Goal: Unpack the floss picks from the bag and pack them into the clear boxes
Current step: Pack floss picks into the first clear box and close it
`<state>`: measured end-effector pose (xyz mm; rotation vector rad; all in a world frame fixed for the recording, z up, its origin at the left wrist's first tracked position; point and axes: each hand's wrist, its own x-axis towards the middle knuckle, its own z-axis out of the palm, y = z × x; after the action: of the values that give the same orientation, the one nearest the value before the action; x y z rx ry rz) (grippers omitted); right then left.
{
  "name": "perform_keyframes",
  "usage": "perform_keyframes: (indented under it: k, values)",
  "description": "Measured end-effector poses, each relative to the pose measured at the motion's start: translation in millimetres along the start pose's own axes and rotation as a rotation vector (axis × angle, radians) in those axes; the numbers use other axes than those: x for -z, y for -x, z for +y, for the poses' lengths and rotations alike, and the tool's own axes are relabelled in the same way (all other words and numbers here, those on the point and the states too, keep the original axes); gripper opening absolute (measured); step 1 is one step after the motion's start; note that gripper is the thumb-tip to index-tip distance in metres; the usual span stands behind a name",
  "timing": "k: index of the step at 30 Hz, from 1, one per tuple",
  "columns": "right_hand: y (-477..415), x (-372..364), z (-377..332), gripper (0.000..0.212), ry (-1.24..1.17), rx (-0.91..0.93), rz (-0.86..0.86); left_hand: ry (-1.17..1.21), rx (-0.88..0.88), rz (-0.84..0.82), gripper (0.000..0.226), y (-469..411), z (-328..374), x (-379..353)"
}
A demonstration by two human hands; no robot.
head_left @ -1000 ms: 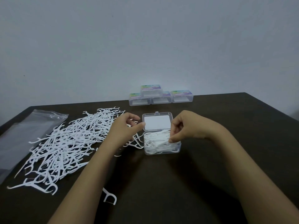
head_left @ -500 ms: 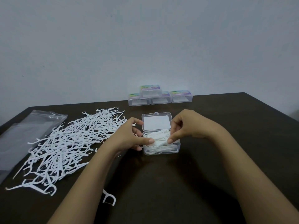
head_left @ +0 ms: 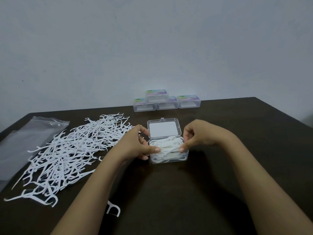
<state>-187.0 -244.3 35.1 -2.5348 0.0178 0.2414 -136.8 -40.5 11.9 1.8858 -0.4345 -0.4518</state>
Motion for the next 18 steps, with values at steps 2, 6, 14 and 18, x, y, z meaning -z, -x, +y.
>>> perform_keyframes:
  k: [2, 6, 14, 18]
  values:
    - [-0.2, 0.0, 0.8, 0.030, -0.011, -0.003, -0.016, 0.003, -0.002, 0.001, 0.043, 0.1, 0.5, 0.2]
    - [1.5, 2.6, 2.6, 0.036, -0.070, -0.028, -0.024, 0.023, 0.017, -0.014, 0.043, 0.2, 1.1, 0.7]
    - [-1.0, 0.0, 6.8, 0.033, -0.102, -0.071, -0.077, 0.014, 0.045, -0.022, 0.047, -1.5, -0.1, -2.0]
    - [-2.4, -0.9, 7.5, 0.032, -0.110, -0.076, -0.085, 0.010, 0.050, -0.014, 0.058, -1.2, 0.4, -2.2]
